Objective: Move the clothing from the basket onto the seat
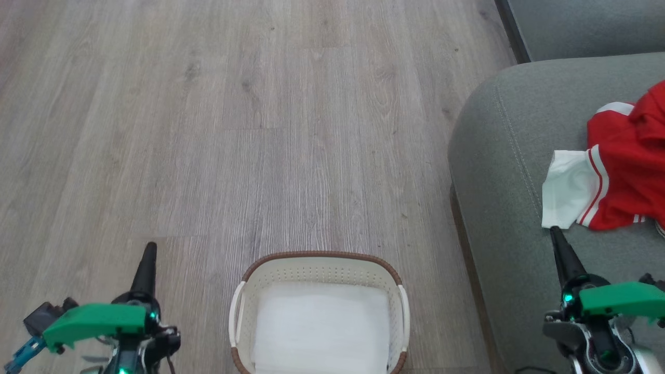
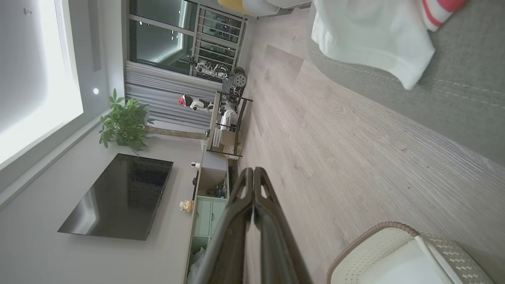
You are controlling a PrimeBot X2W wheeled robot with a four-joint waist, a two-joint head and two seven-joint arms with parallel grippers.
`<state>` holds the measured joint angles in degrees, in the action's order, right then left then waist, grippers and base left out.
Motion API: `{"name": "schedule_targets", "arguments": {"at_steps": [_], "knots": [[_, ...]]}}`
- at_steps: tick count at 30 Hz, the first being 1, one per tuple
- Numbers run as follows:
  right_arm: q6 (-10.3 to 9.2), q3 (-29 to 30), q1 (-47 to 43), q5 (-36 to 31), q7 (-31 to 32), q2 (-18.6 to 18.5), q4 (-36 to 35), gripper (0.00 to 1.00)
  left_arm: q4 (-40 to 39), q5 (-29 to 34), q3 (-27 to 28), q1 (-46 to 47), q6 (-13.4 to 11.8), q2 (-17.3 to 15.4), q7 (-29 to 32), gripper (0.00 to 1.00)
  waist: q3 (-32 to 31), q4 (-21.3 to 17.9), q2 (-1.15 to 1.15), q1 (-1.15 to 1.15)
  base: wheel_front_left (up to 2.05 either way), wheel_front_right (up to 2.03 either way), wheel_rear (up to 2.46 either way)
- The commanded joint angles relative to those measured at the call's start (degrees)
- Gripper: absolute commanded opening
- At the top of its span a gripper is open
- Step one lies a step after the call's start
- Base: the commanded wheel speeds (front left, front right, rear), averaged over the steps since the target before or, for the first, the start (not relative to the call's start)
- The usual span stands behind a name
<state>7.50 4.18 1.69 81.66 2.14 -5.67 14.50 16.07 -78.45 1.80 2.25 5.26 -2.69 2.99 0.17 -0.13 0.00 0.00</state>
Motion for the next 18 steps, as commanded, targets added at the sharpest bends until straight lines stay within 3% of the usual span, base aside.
{"name": "schedule_targets", "arguments": {"at_steps": [1,18], "knots": [[-0.01,-0.35,3.05,1.36,0.59,0.00,-1.69,0.00,-1.99,-1.48,2.18,3.07,0.64,-0.23,0.40,0.00,0.00,0.01,0.00,0.00,0.00,0.00,0.00],[-0.01,1.46,4.29,10.12,3.49,2.06,-0.62,0.00,-2.00,-12.49,4.51,3.86,2.07,-0.21,3.22,0.00,0.01,0.12,0.00,0.00,0.00,0.00,0.00]]}}
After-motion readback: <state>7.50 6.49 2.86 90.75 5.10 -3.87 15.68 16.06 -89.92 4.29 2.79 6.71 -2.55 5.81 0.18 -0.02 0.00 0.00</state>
